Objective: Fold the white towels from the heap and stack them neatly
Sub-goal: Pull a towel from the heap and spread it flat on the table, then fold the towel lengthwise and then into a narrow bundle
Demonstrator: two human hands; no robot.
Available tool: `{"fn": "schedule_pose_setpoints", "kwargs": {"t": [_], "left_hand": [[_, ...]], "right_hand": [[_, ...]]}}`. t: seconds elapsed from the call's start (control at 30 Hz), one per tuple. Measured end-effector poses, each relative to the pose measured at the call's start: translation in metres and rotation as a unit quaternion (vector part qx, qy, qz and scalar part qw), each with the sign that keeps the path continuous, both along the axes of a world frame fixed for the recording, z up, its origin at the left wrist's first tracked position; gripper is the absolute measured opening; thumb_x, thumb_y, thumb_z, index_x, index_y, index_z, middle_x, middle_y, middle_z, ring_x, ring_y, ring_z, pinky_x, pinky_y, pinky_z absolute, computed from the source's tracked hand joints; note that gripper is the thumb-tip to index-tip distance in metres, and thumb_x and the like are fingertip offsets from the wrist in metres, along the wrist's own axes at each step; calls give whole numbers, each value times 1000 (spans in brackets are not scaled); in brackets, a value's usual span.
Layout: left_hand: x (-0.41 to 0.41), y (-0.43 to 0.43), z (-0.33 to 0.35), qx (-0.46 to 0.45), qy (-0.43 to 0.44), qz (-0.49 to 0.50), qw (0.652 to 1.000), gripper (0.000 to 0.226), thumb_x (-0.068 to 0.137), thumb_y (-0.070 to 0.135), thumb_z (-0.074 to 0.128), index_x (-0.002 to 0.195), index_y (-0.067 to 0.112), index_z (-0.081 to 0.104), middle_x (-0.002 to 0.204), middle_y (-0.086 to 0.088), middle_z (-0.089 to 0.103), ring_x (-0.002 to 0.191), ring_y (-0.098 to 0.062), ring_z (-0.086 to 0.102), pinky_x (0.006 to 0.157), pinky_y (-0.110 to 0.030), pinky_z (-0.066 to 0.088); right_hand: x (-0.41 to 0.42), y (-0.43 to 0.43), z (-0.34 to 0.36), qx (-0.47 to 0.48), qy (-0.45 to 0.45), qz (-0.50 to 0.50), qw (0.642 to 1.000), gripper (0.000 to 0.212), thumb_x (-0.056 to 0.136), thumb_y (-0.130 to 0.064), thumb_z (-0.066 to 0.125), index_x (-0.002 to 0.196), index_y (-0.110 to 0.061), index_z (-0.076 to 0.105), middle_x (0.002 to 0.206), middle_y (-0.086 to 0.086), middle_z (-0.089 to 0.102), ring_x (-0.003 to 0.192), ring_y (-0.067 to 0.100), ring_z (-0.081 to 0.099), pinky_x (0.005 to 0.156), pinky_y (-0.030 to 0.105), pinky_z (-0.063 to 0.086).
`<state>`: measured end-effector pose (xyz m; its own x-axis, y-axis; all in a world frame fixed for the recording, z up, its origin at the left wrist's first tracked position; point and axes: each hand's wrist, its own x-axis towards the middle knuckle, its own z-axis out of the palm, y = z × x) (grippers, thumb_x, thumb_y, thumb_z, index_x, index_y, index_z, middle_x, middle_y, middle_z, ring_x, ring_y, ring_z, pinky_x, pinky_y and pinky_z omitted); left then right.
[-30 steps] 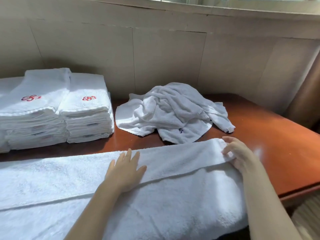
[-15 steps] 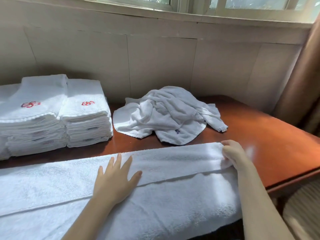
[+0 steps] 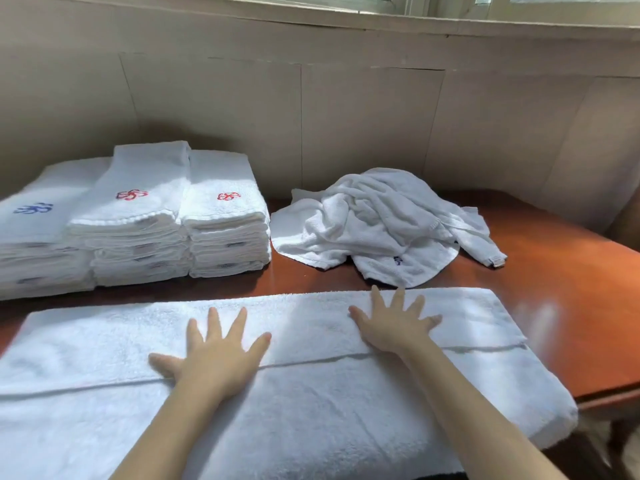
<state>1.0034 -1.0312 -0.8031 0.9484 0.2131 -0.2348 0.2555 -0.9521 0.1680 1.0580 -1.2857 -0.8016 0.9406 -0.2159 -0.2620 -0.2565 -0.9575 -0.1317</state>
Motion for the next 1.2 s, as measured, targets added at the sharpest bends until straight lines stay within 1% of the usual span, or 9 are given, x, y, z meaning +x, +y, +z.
{"fn": "schedule_pose_setpoints", "kwargs": {"t": [0.33,0.43,0.57,0.67,0.83,0.93,1.0,1.1,1.2], "left_hand": [[31,29,-7,29,-69,70,995,69,84,76,4,148,50,4,161,2,-5,146,-32,-10,98,-78,-6],[36,36,0,26,-64,27,997,66,89,71,8,150,45,6,162,0,-3,147,-31,-9,104,-72,-6],[-2,58,-5,-13,-87,-148,985,62,93,64,24,150,43,10,161,7,-4,148,-15,-8,115,-53,-8],[-45,89,-9,-19,-96,-263,960,65,89,70,27,148,49,11,158,18,-6,145,-2,-9,116,-36,-8],[-96,132,-1,16,-80,-288,954,72,80,81,30,141,59,-1,151,26,-16,139,7,-19,114,-28,-11],[-117,143,1,43,-67,-288,954,82,72,88,29,142,60,-3,152,27,-17,139,7,-19,114,-28,-11],[-129,145,0,58,-97,-269,957,80,72,88,29,144,54,18,154,22,7,142,-1,6,115,-28,7],[-143,139,2,67,-221,-266,936,48,83,66,46,113,30,58,110,8,52,97,-12,50,83,-27,43],[-145,133,5,64,-315,-284,903,20,85,32,51,80,16,60,75,3,52,65,-16,52,54,-27,43]], "right_hand": [[34,8,-8,-13,-54,9,998,84,77,-84,4,149,-43,-2,161,5,-5,144,40,-10,103,73,-2],[33,13,-1,-13,-57,25,998,77,84,-77,10,150,-39,3,161,6,-1,145,38,-6,105,71,1],[5,17,-1,-38,-106,110,988,46,98,-49,21,135,-29,38,148,2,31,139,30,24,107,56,21],[-28,50,9,-10,-200,275,940,32,98,-38,28,107,-25,55,118,-3,56,118,24,50,94,37,38],[-99,131,8,54,-196,563,801,42,98,-45,28,131,-27,46,130,-4,49,120,19,43,102,33,35],[-120,151,6,20,-164,609,776,60,89,-63,29,136,-27,34,134,3,41,119,28,39,99,44,35],[-128,158,6,-24,-157,618,770,68,84,-67,37,137,-25,32,133,5,39,116,31,39,95,45,37],[-134,167,15,-23,-194,598,778,36,94,-46,40,117,-18,48,114,2,49,103,28,49,70,35,40],[-136,169,23,-32,-184,585,789,24,86,-9,46,109,-16,47,103,3,47,92,28,50,47,29,18]]}}
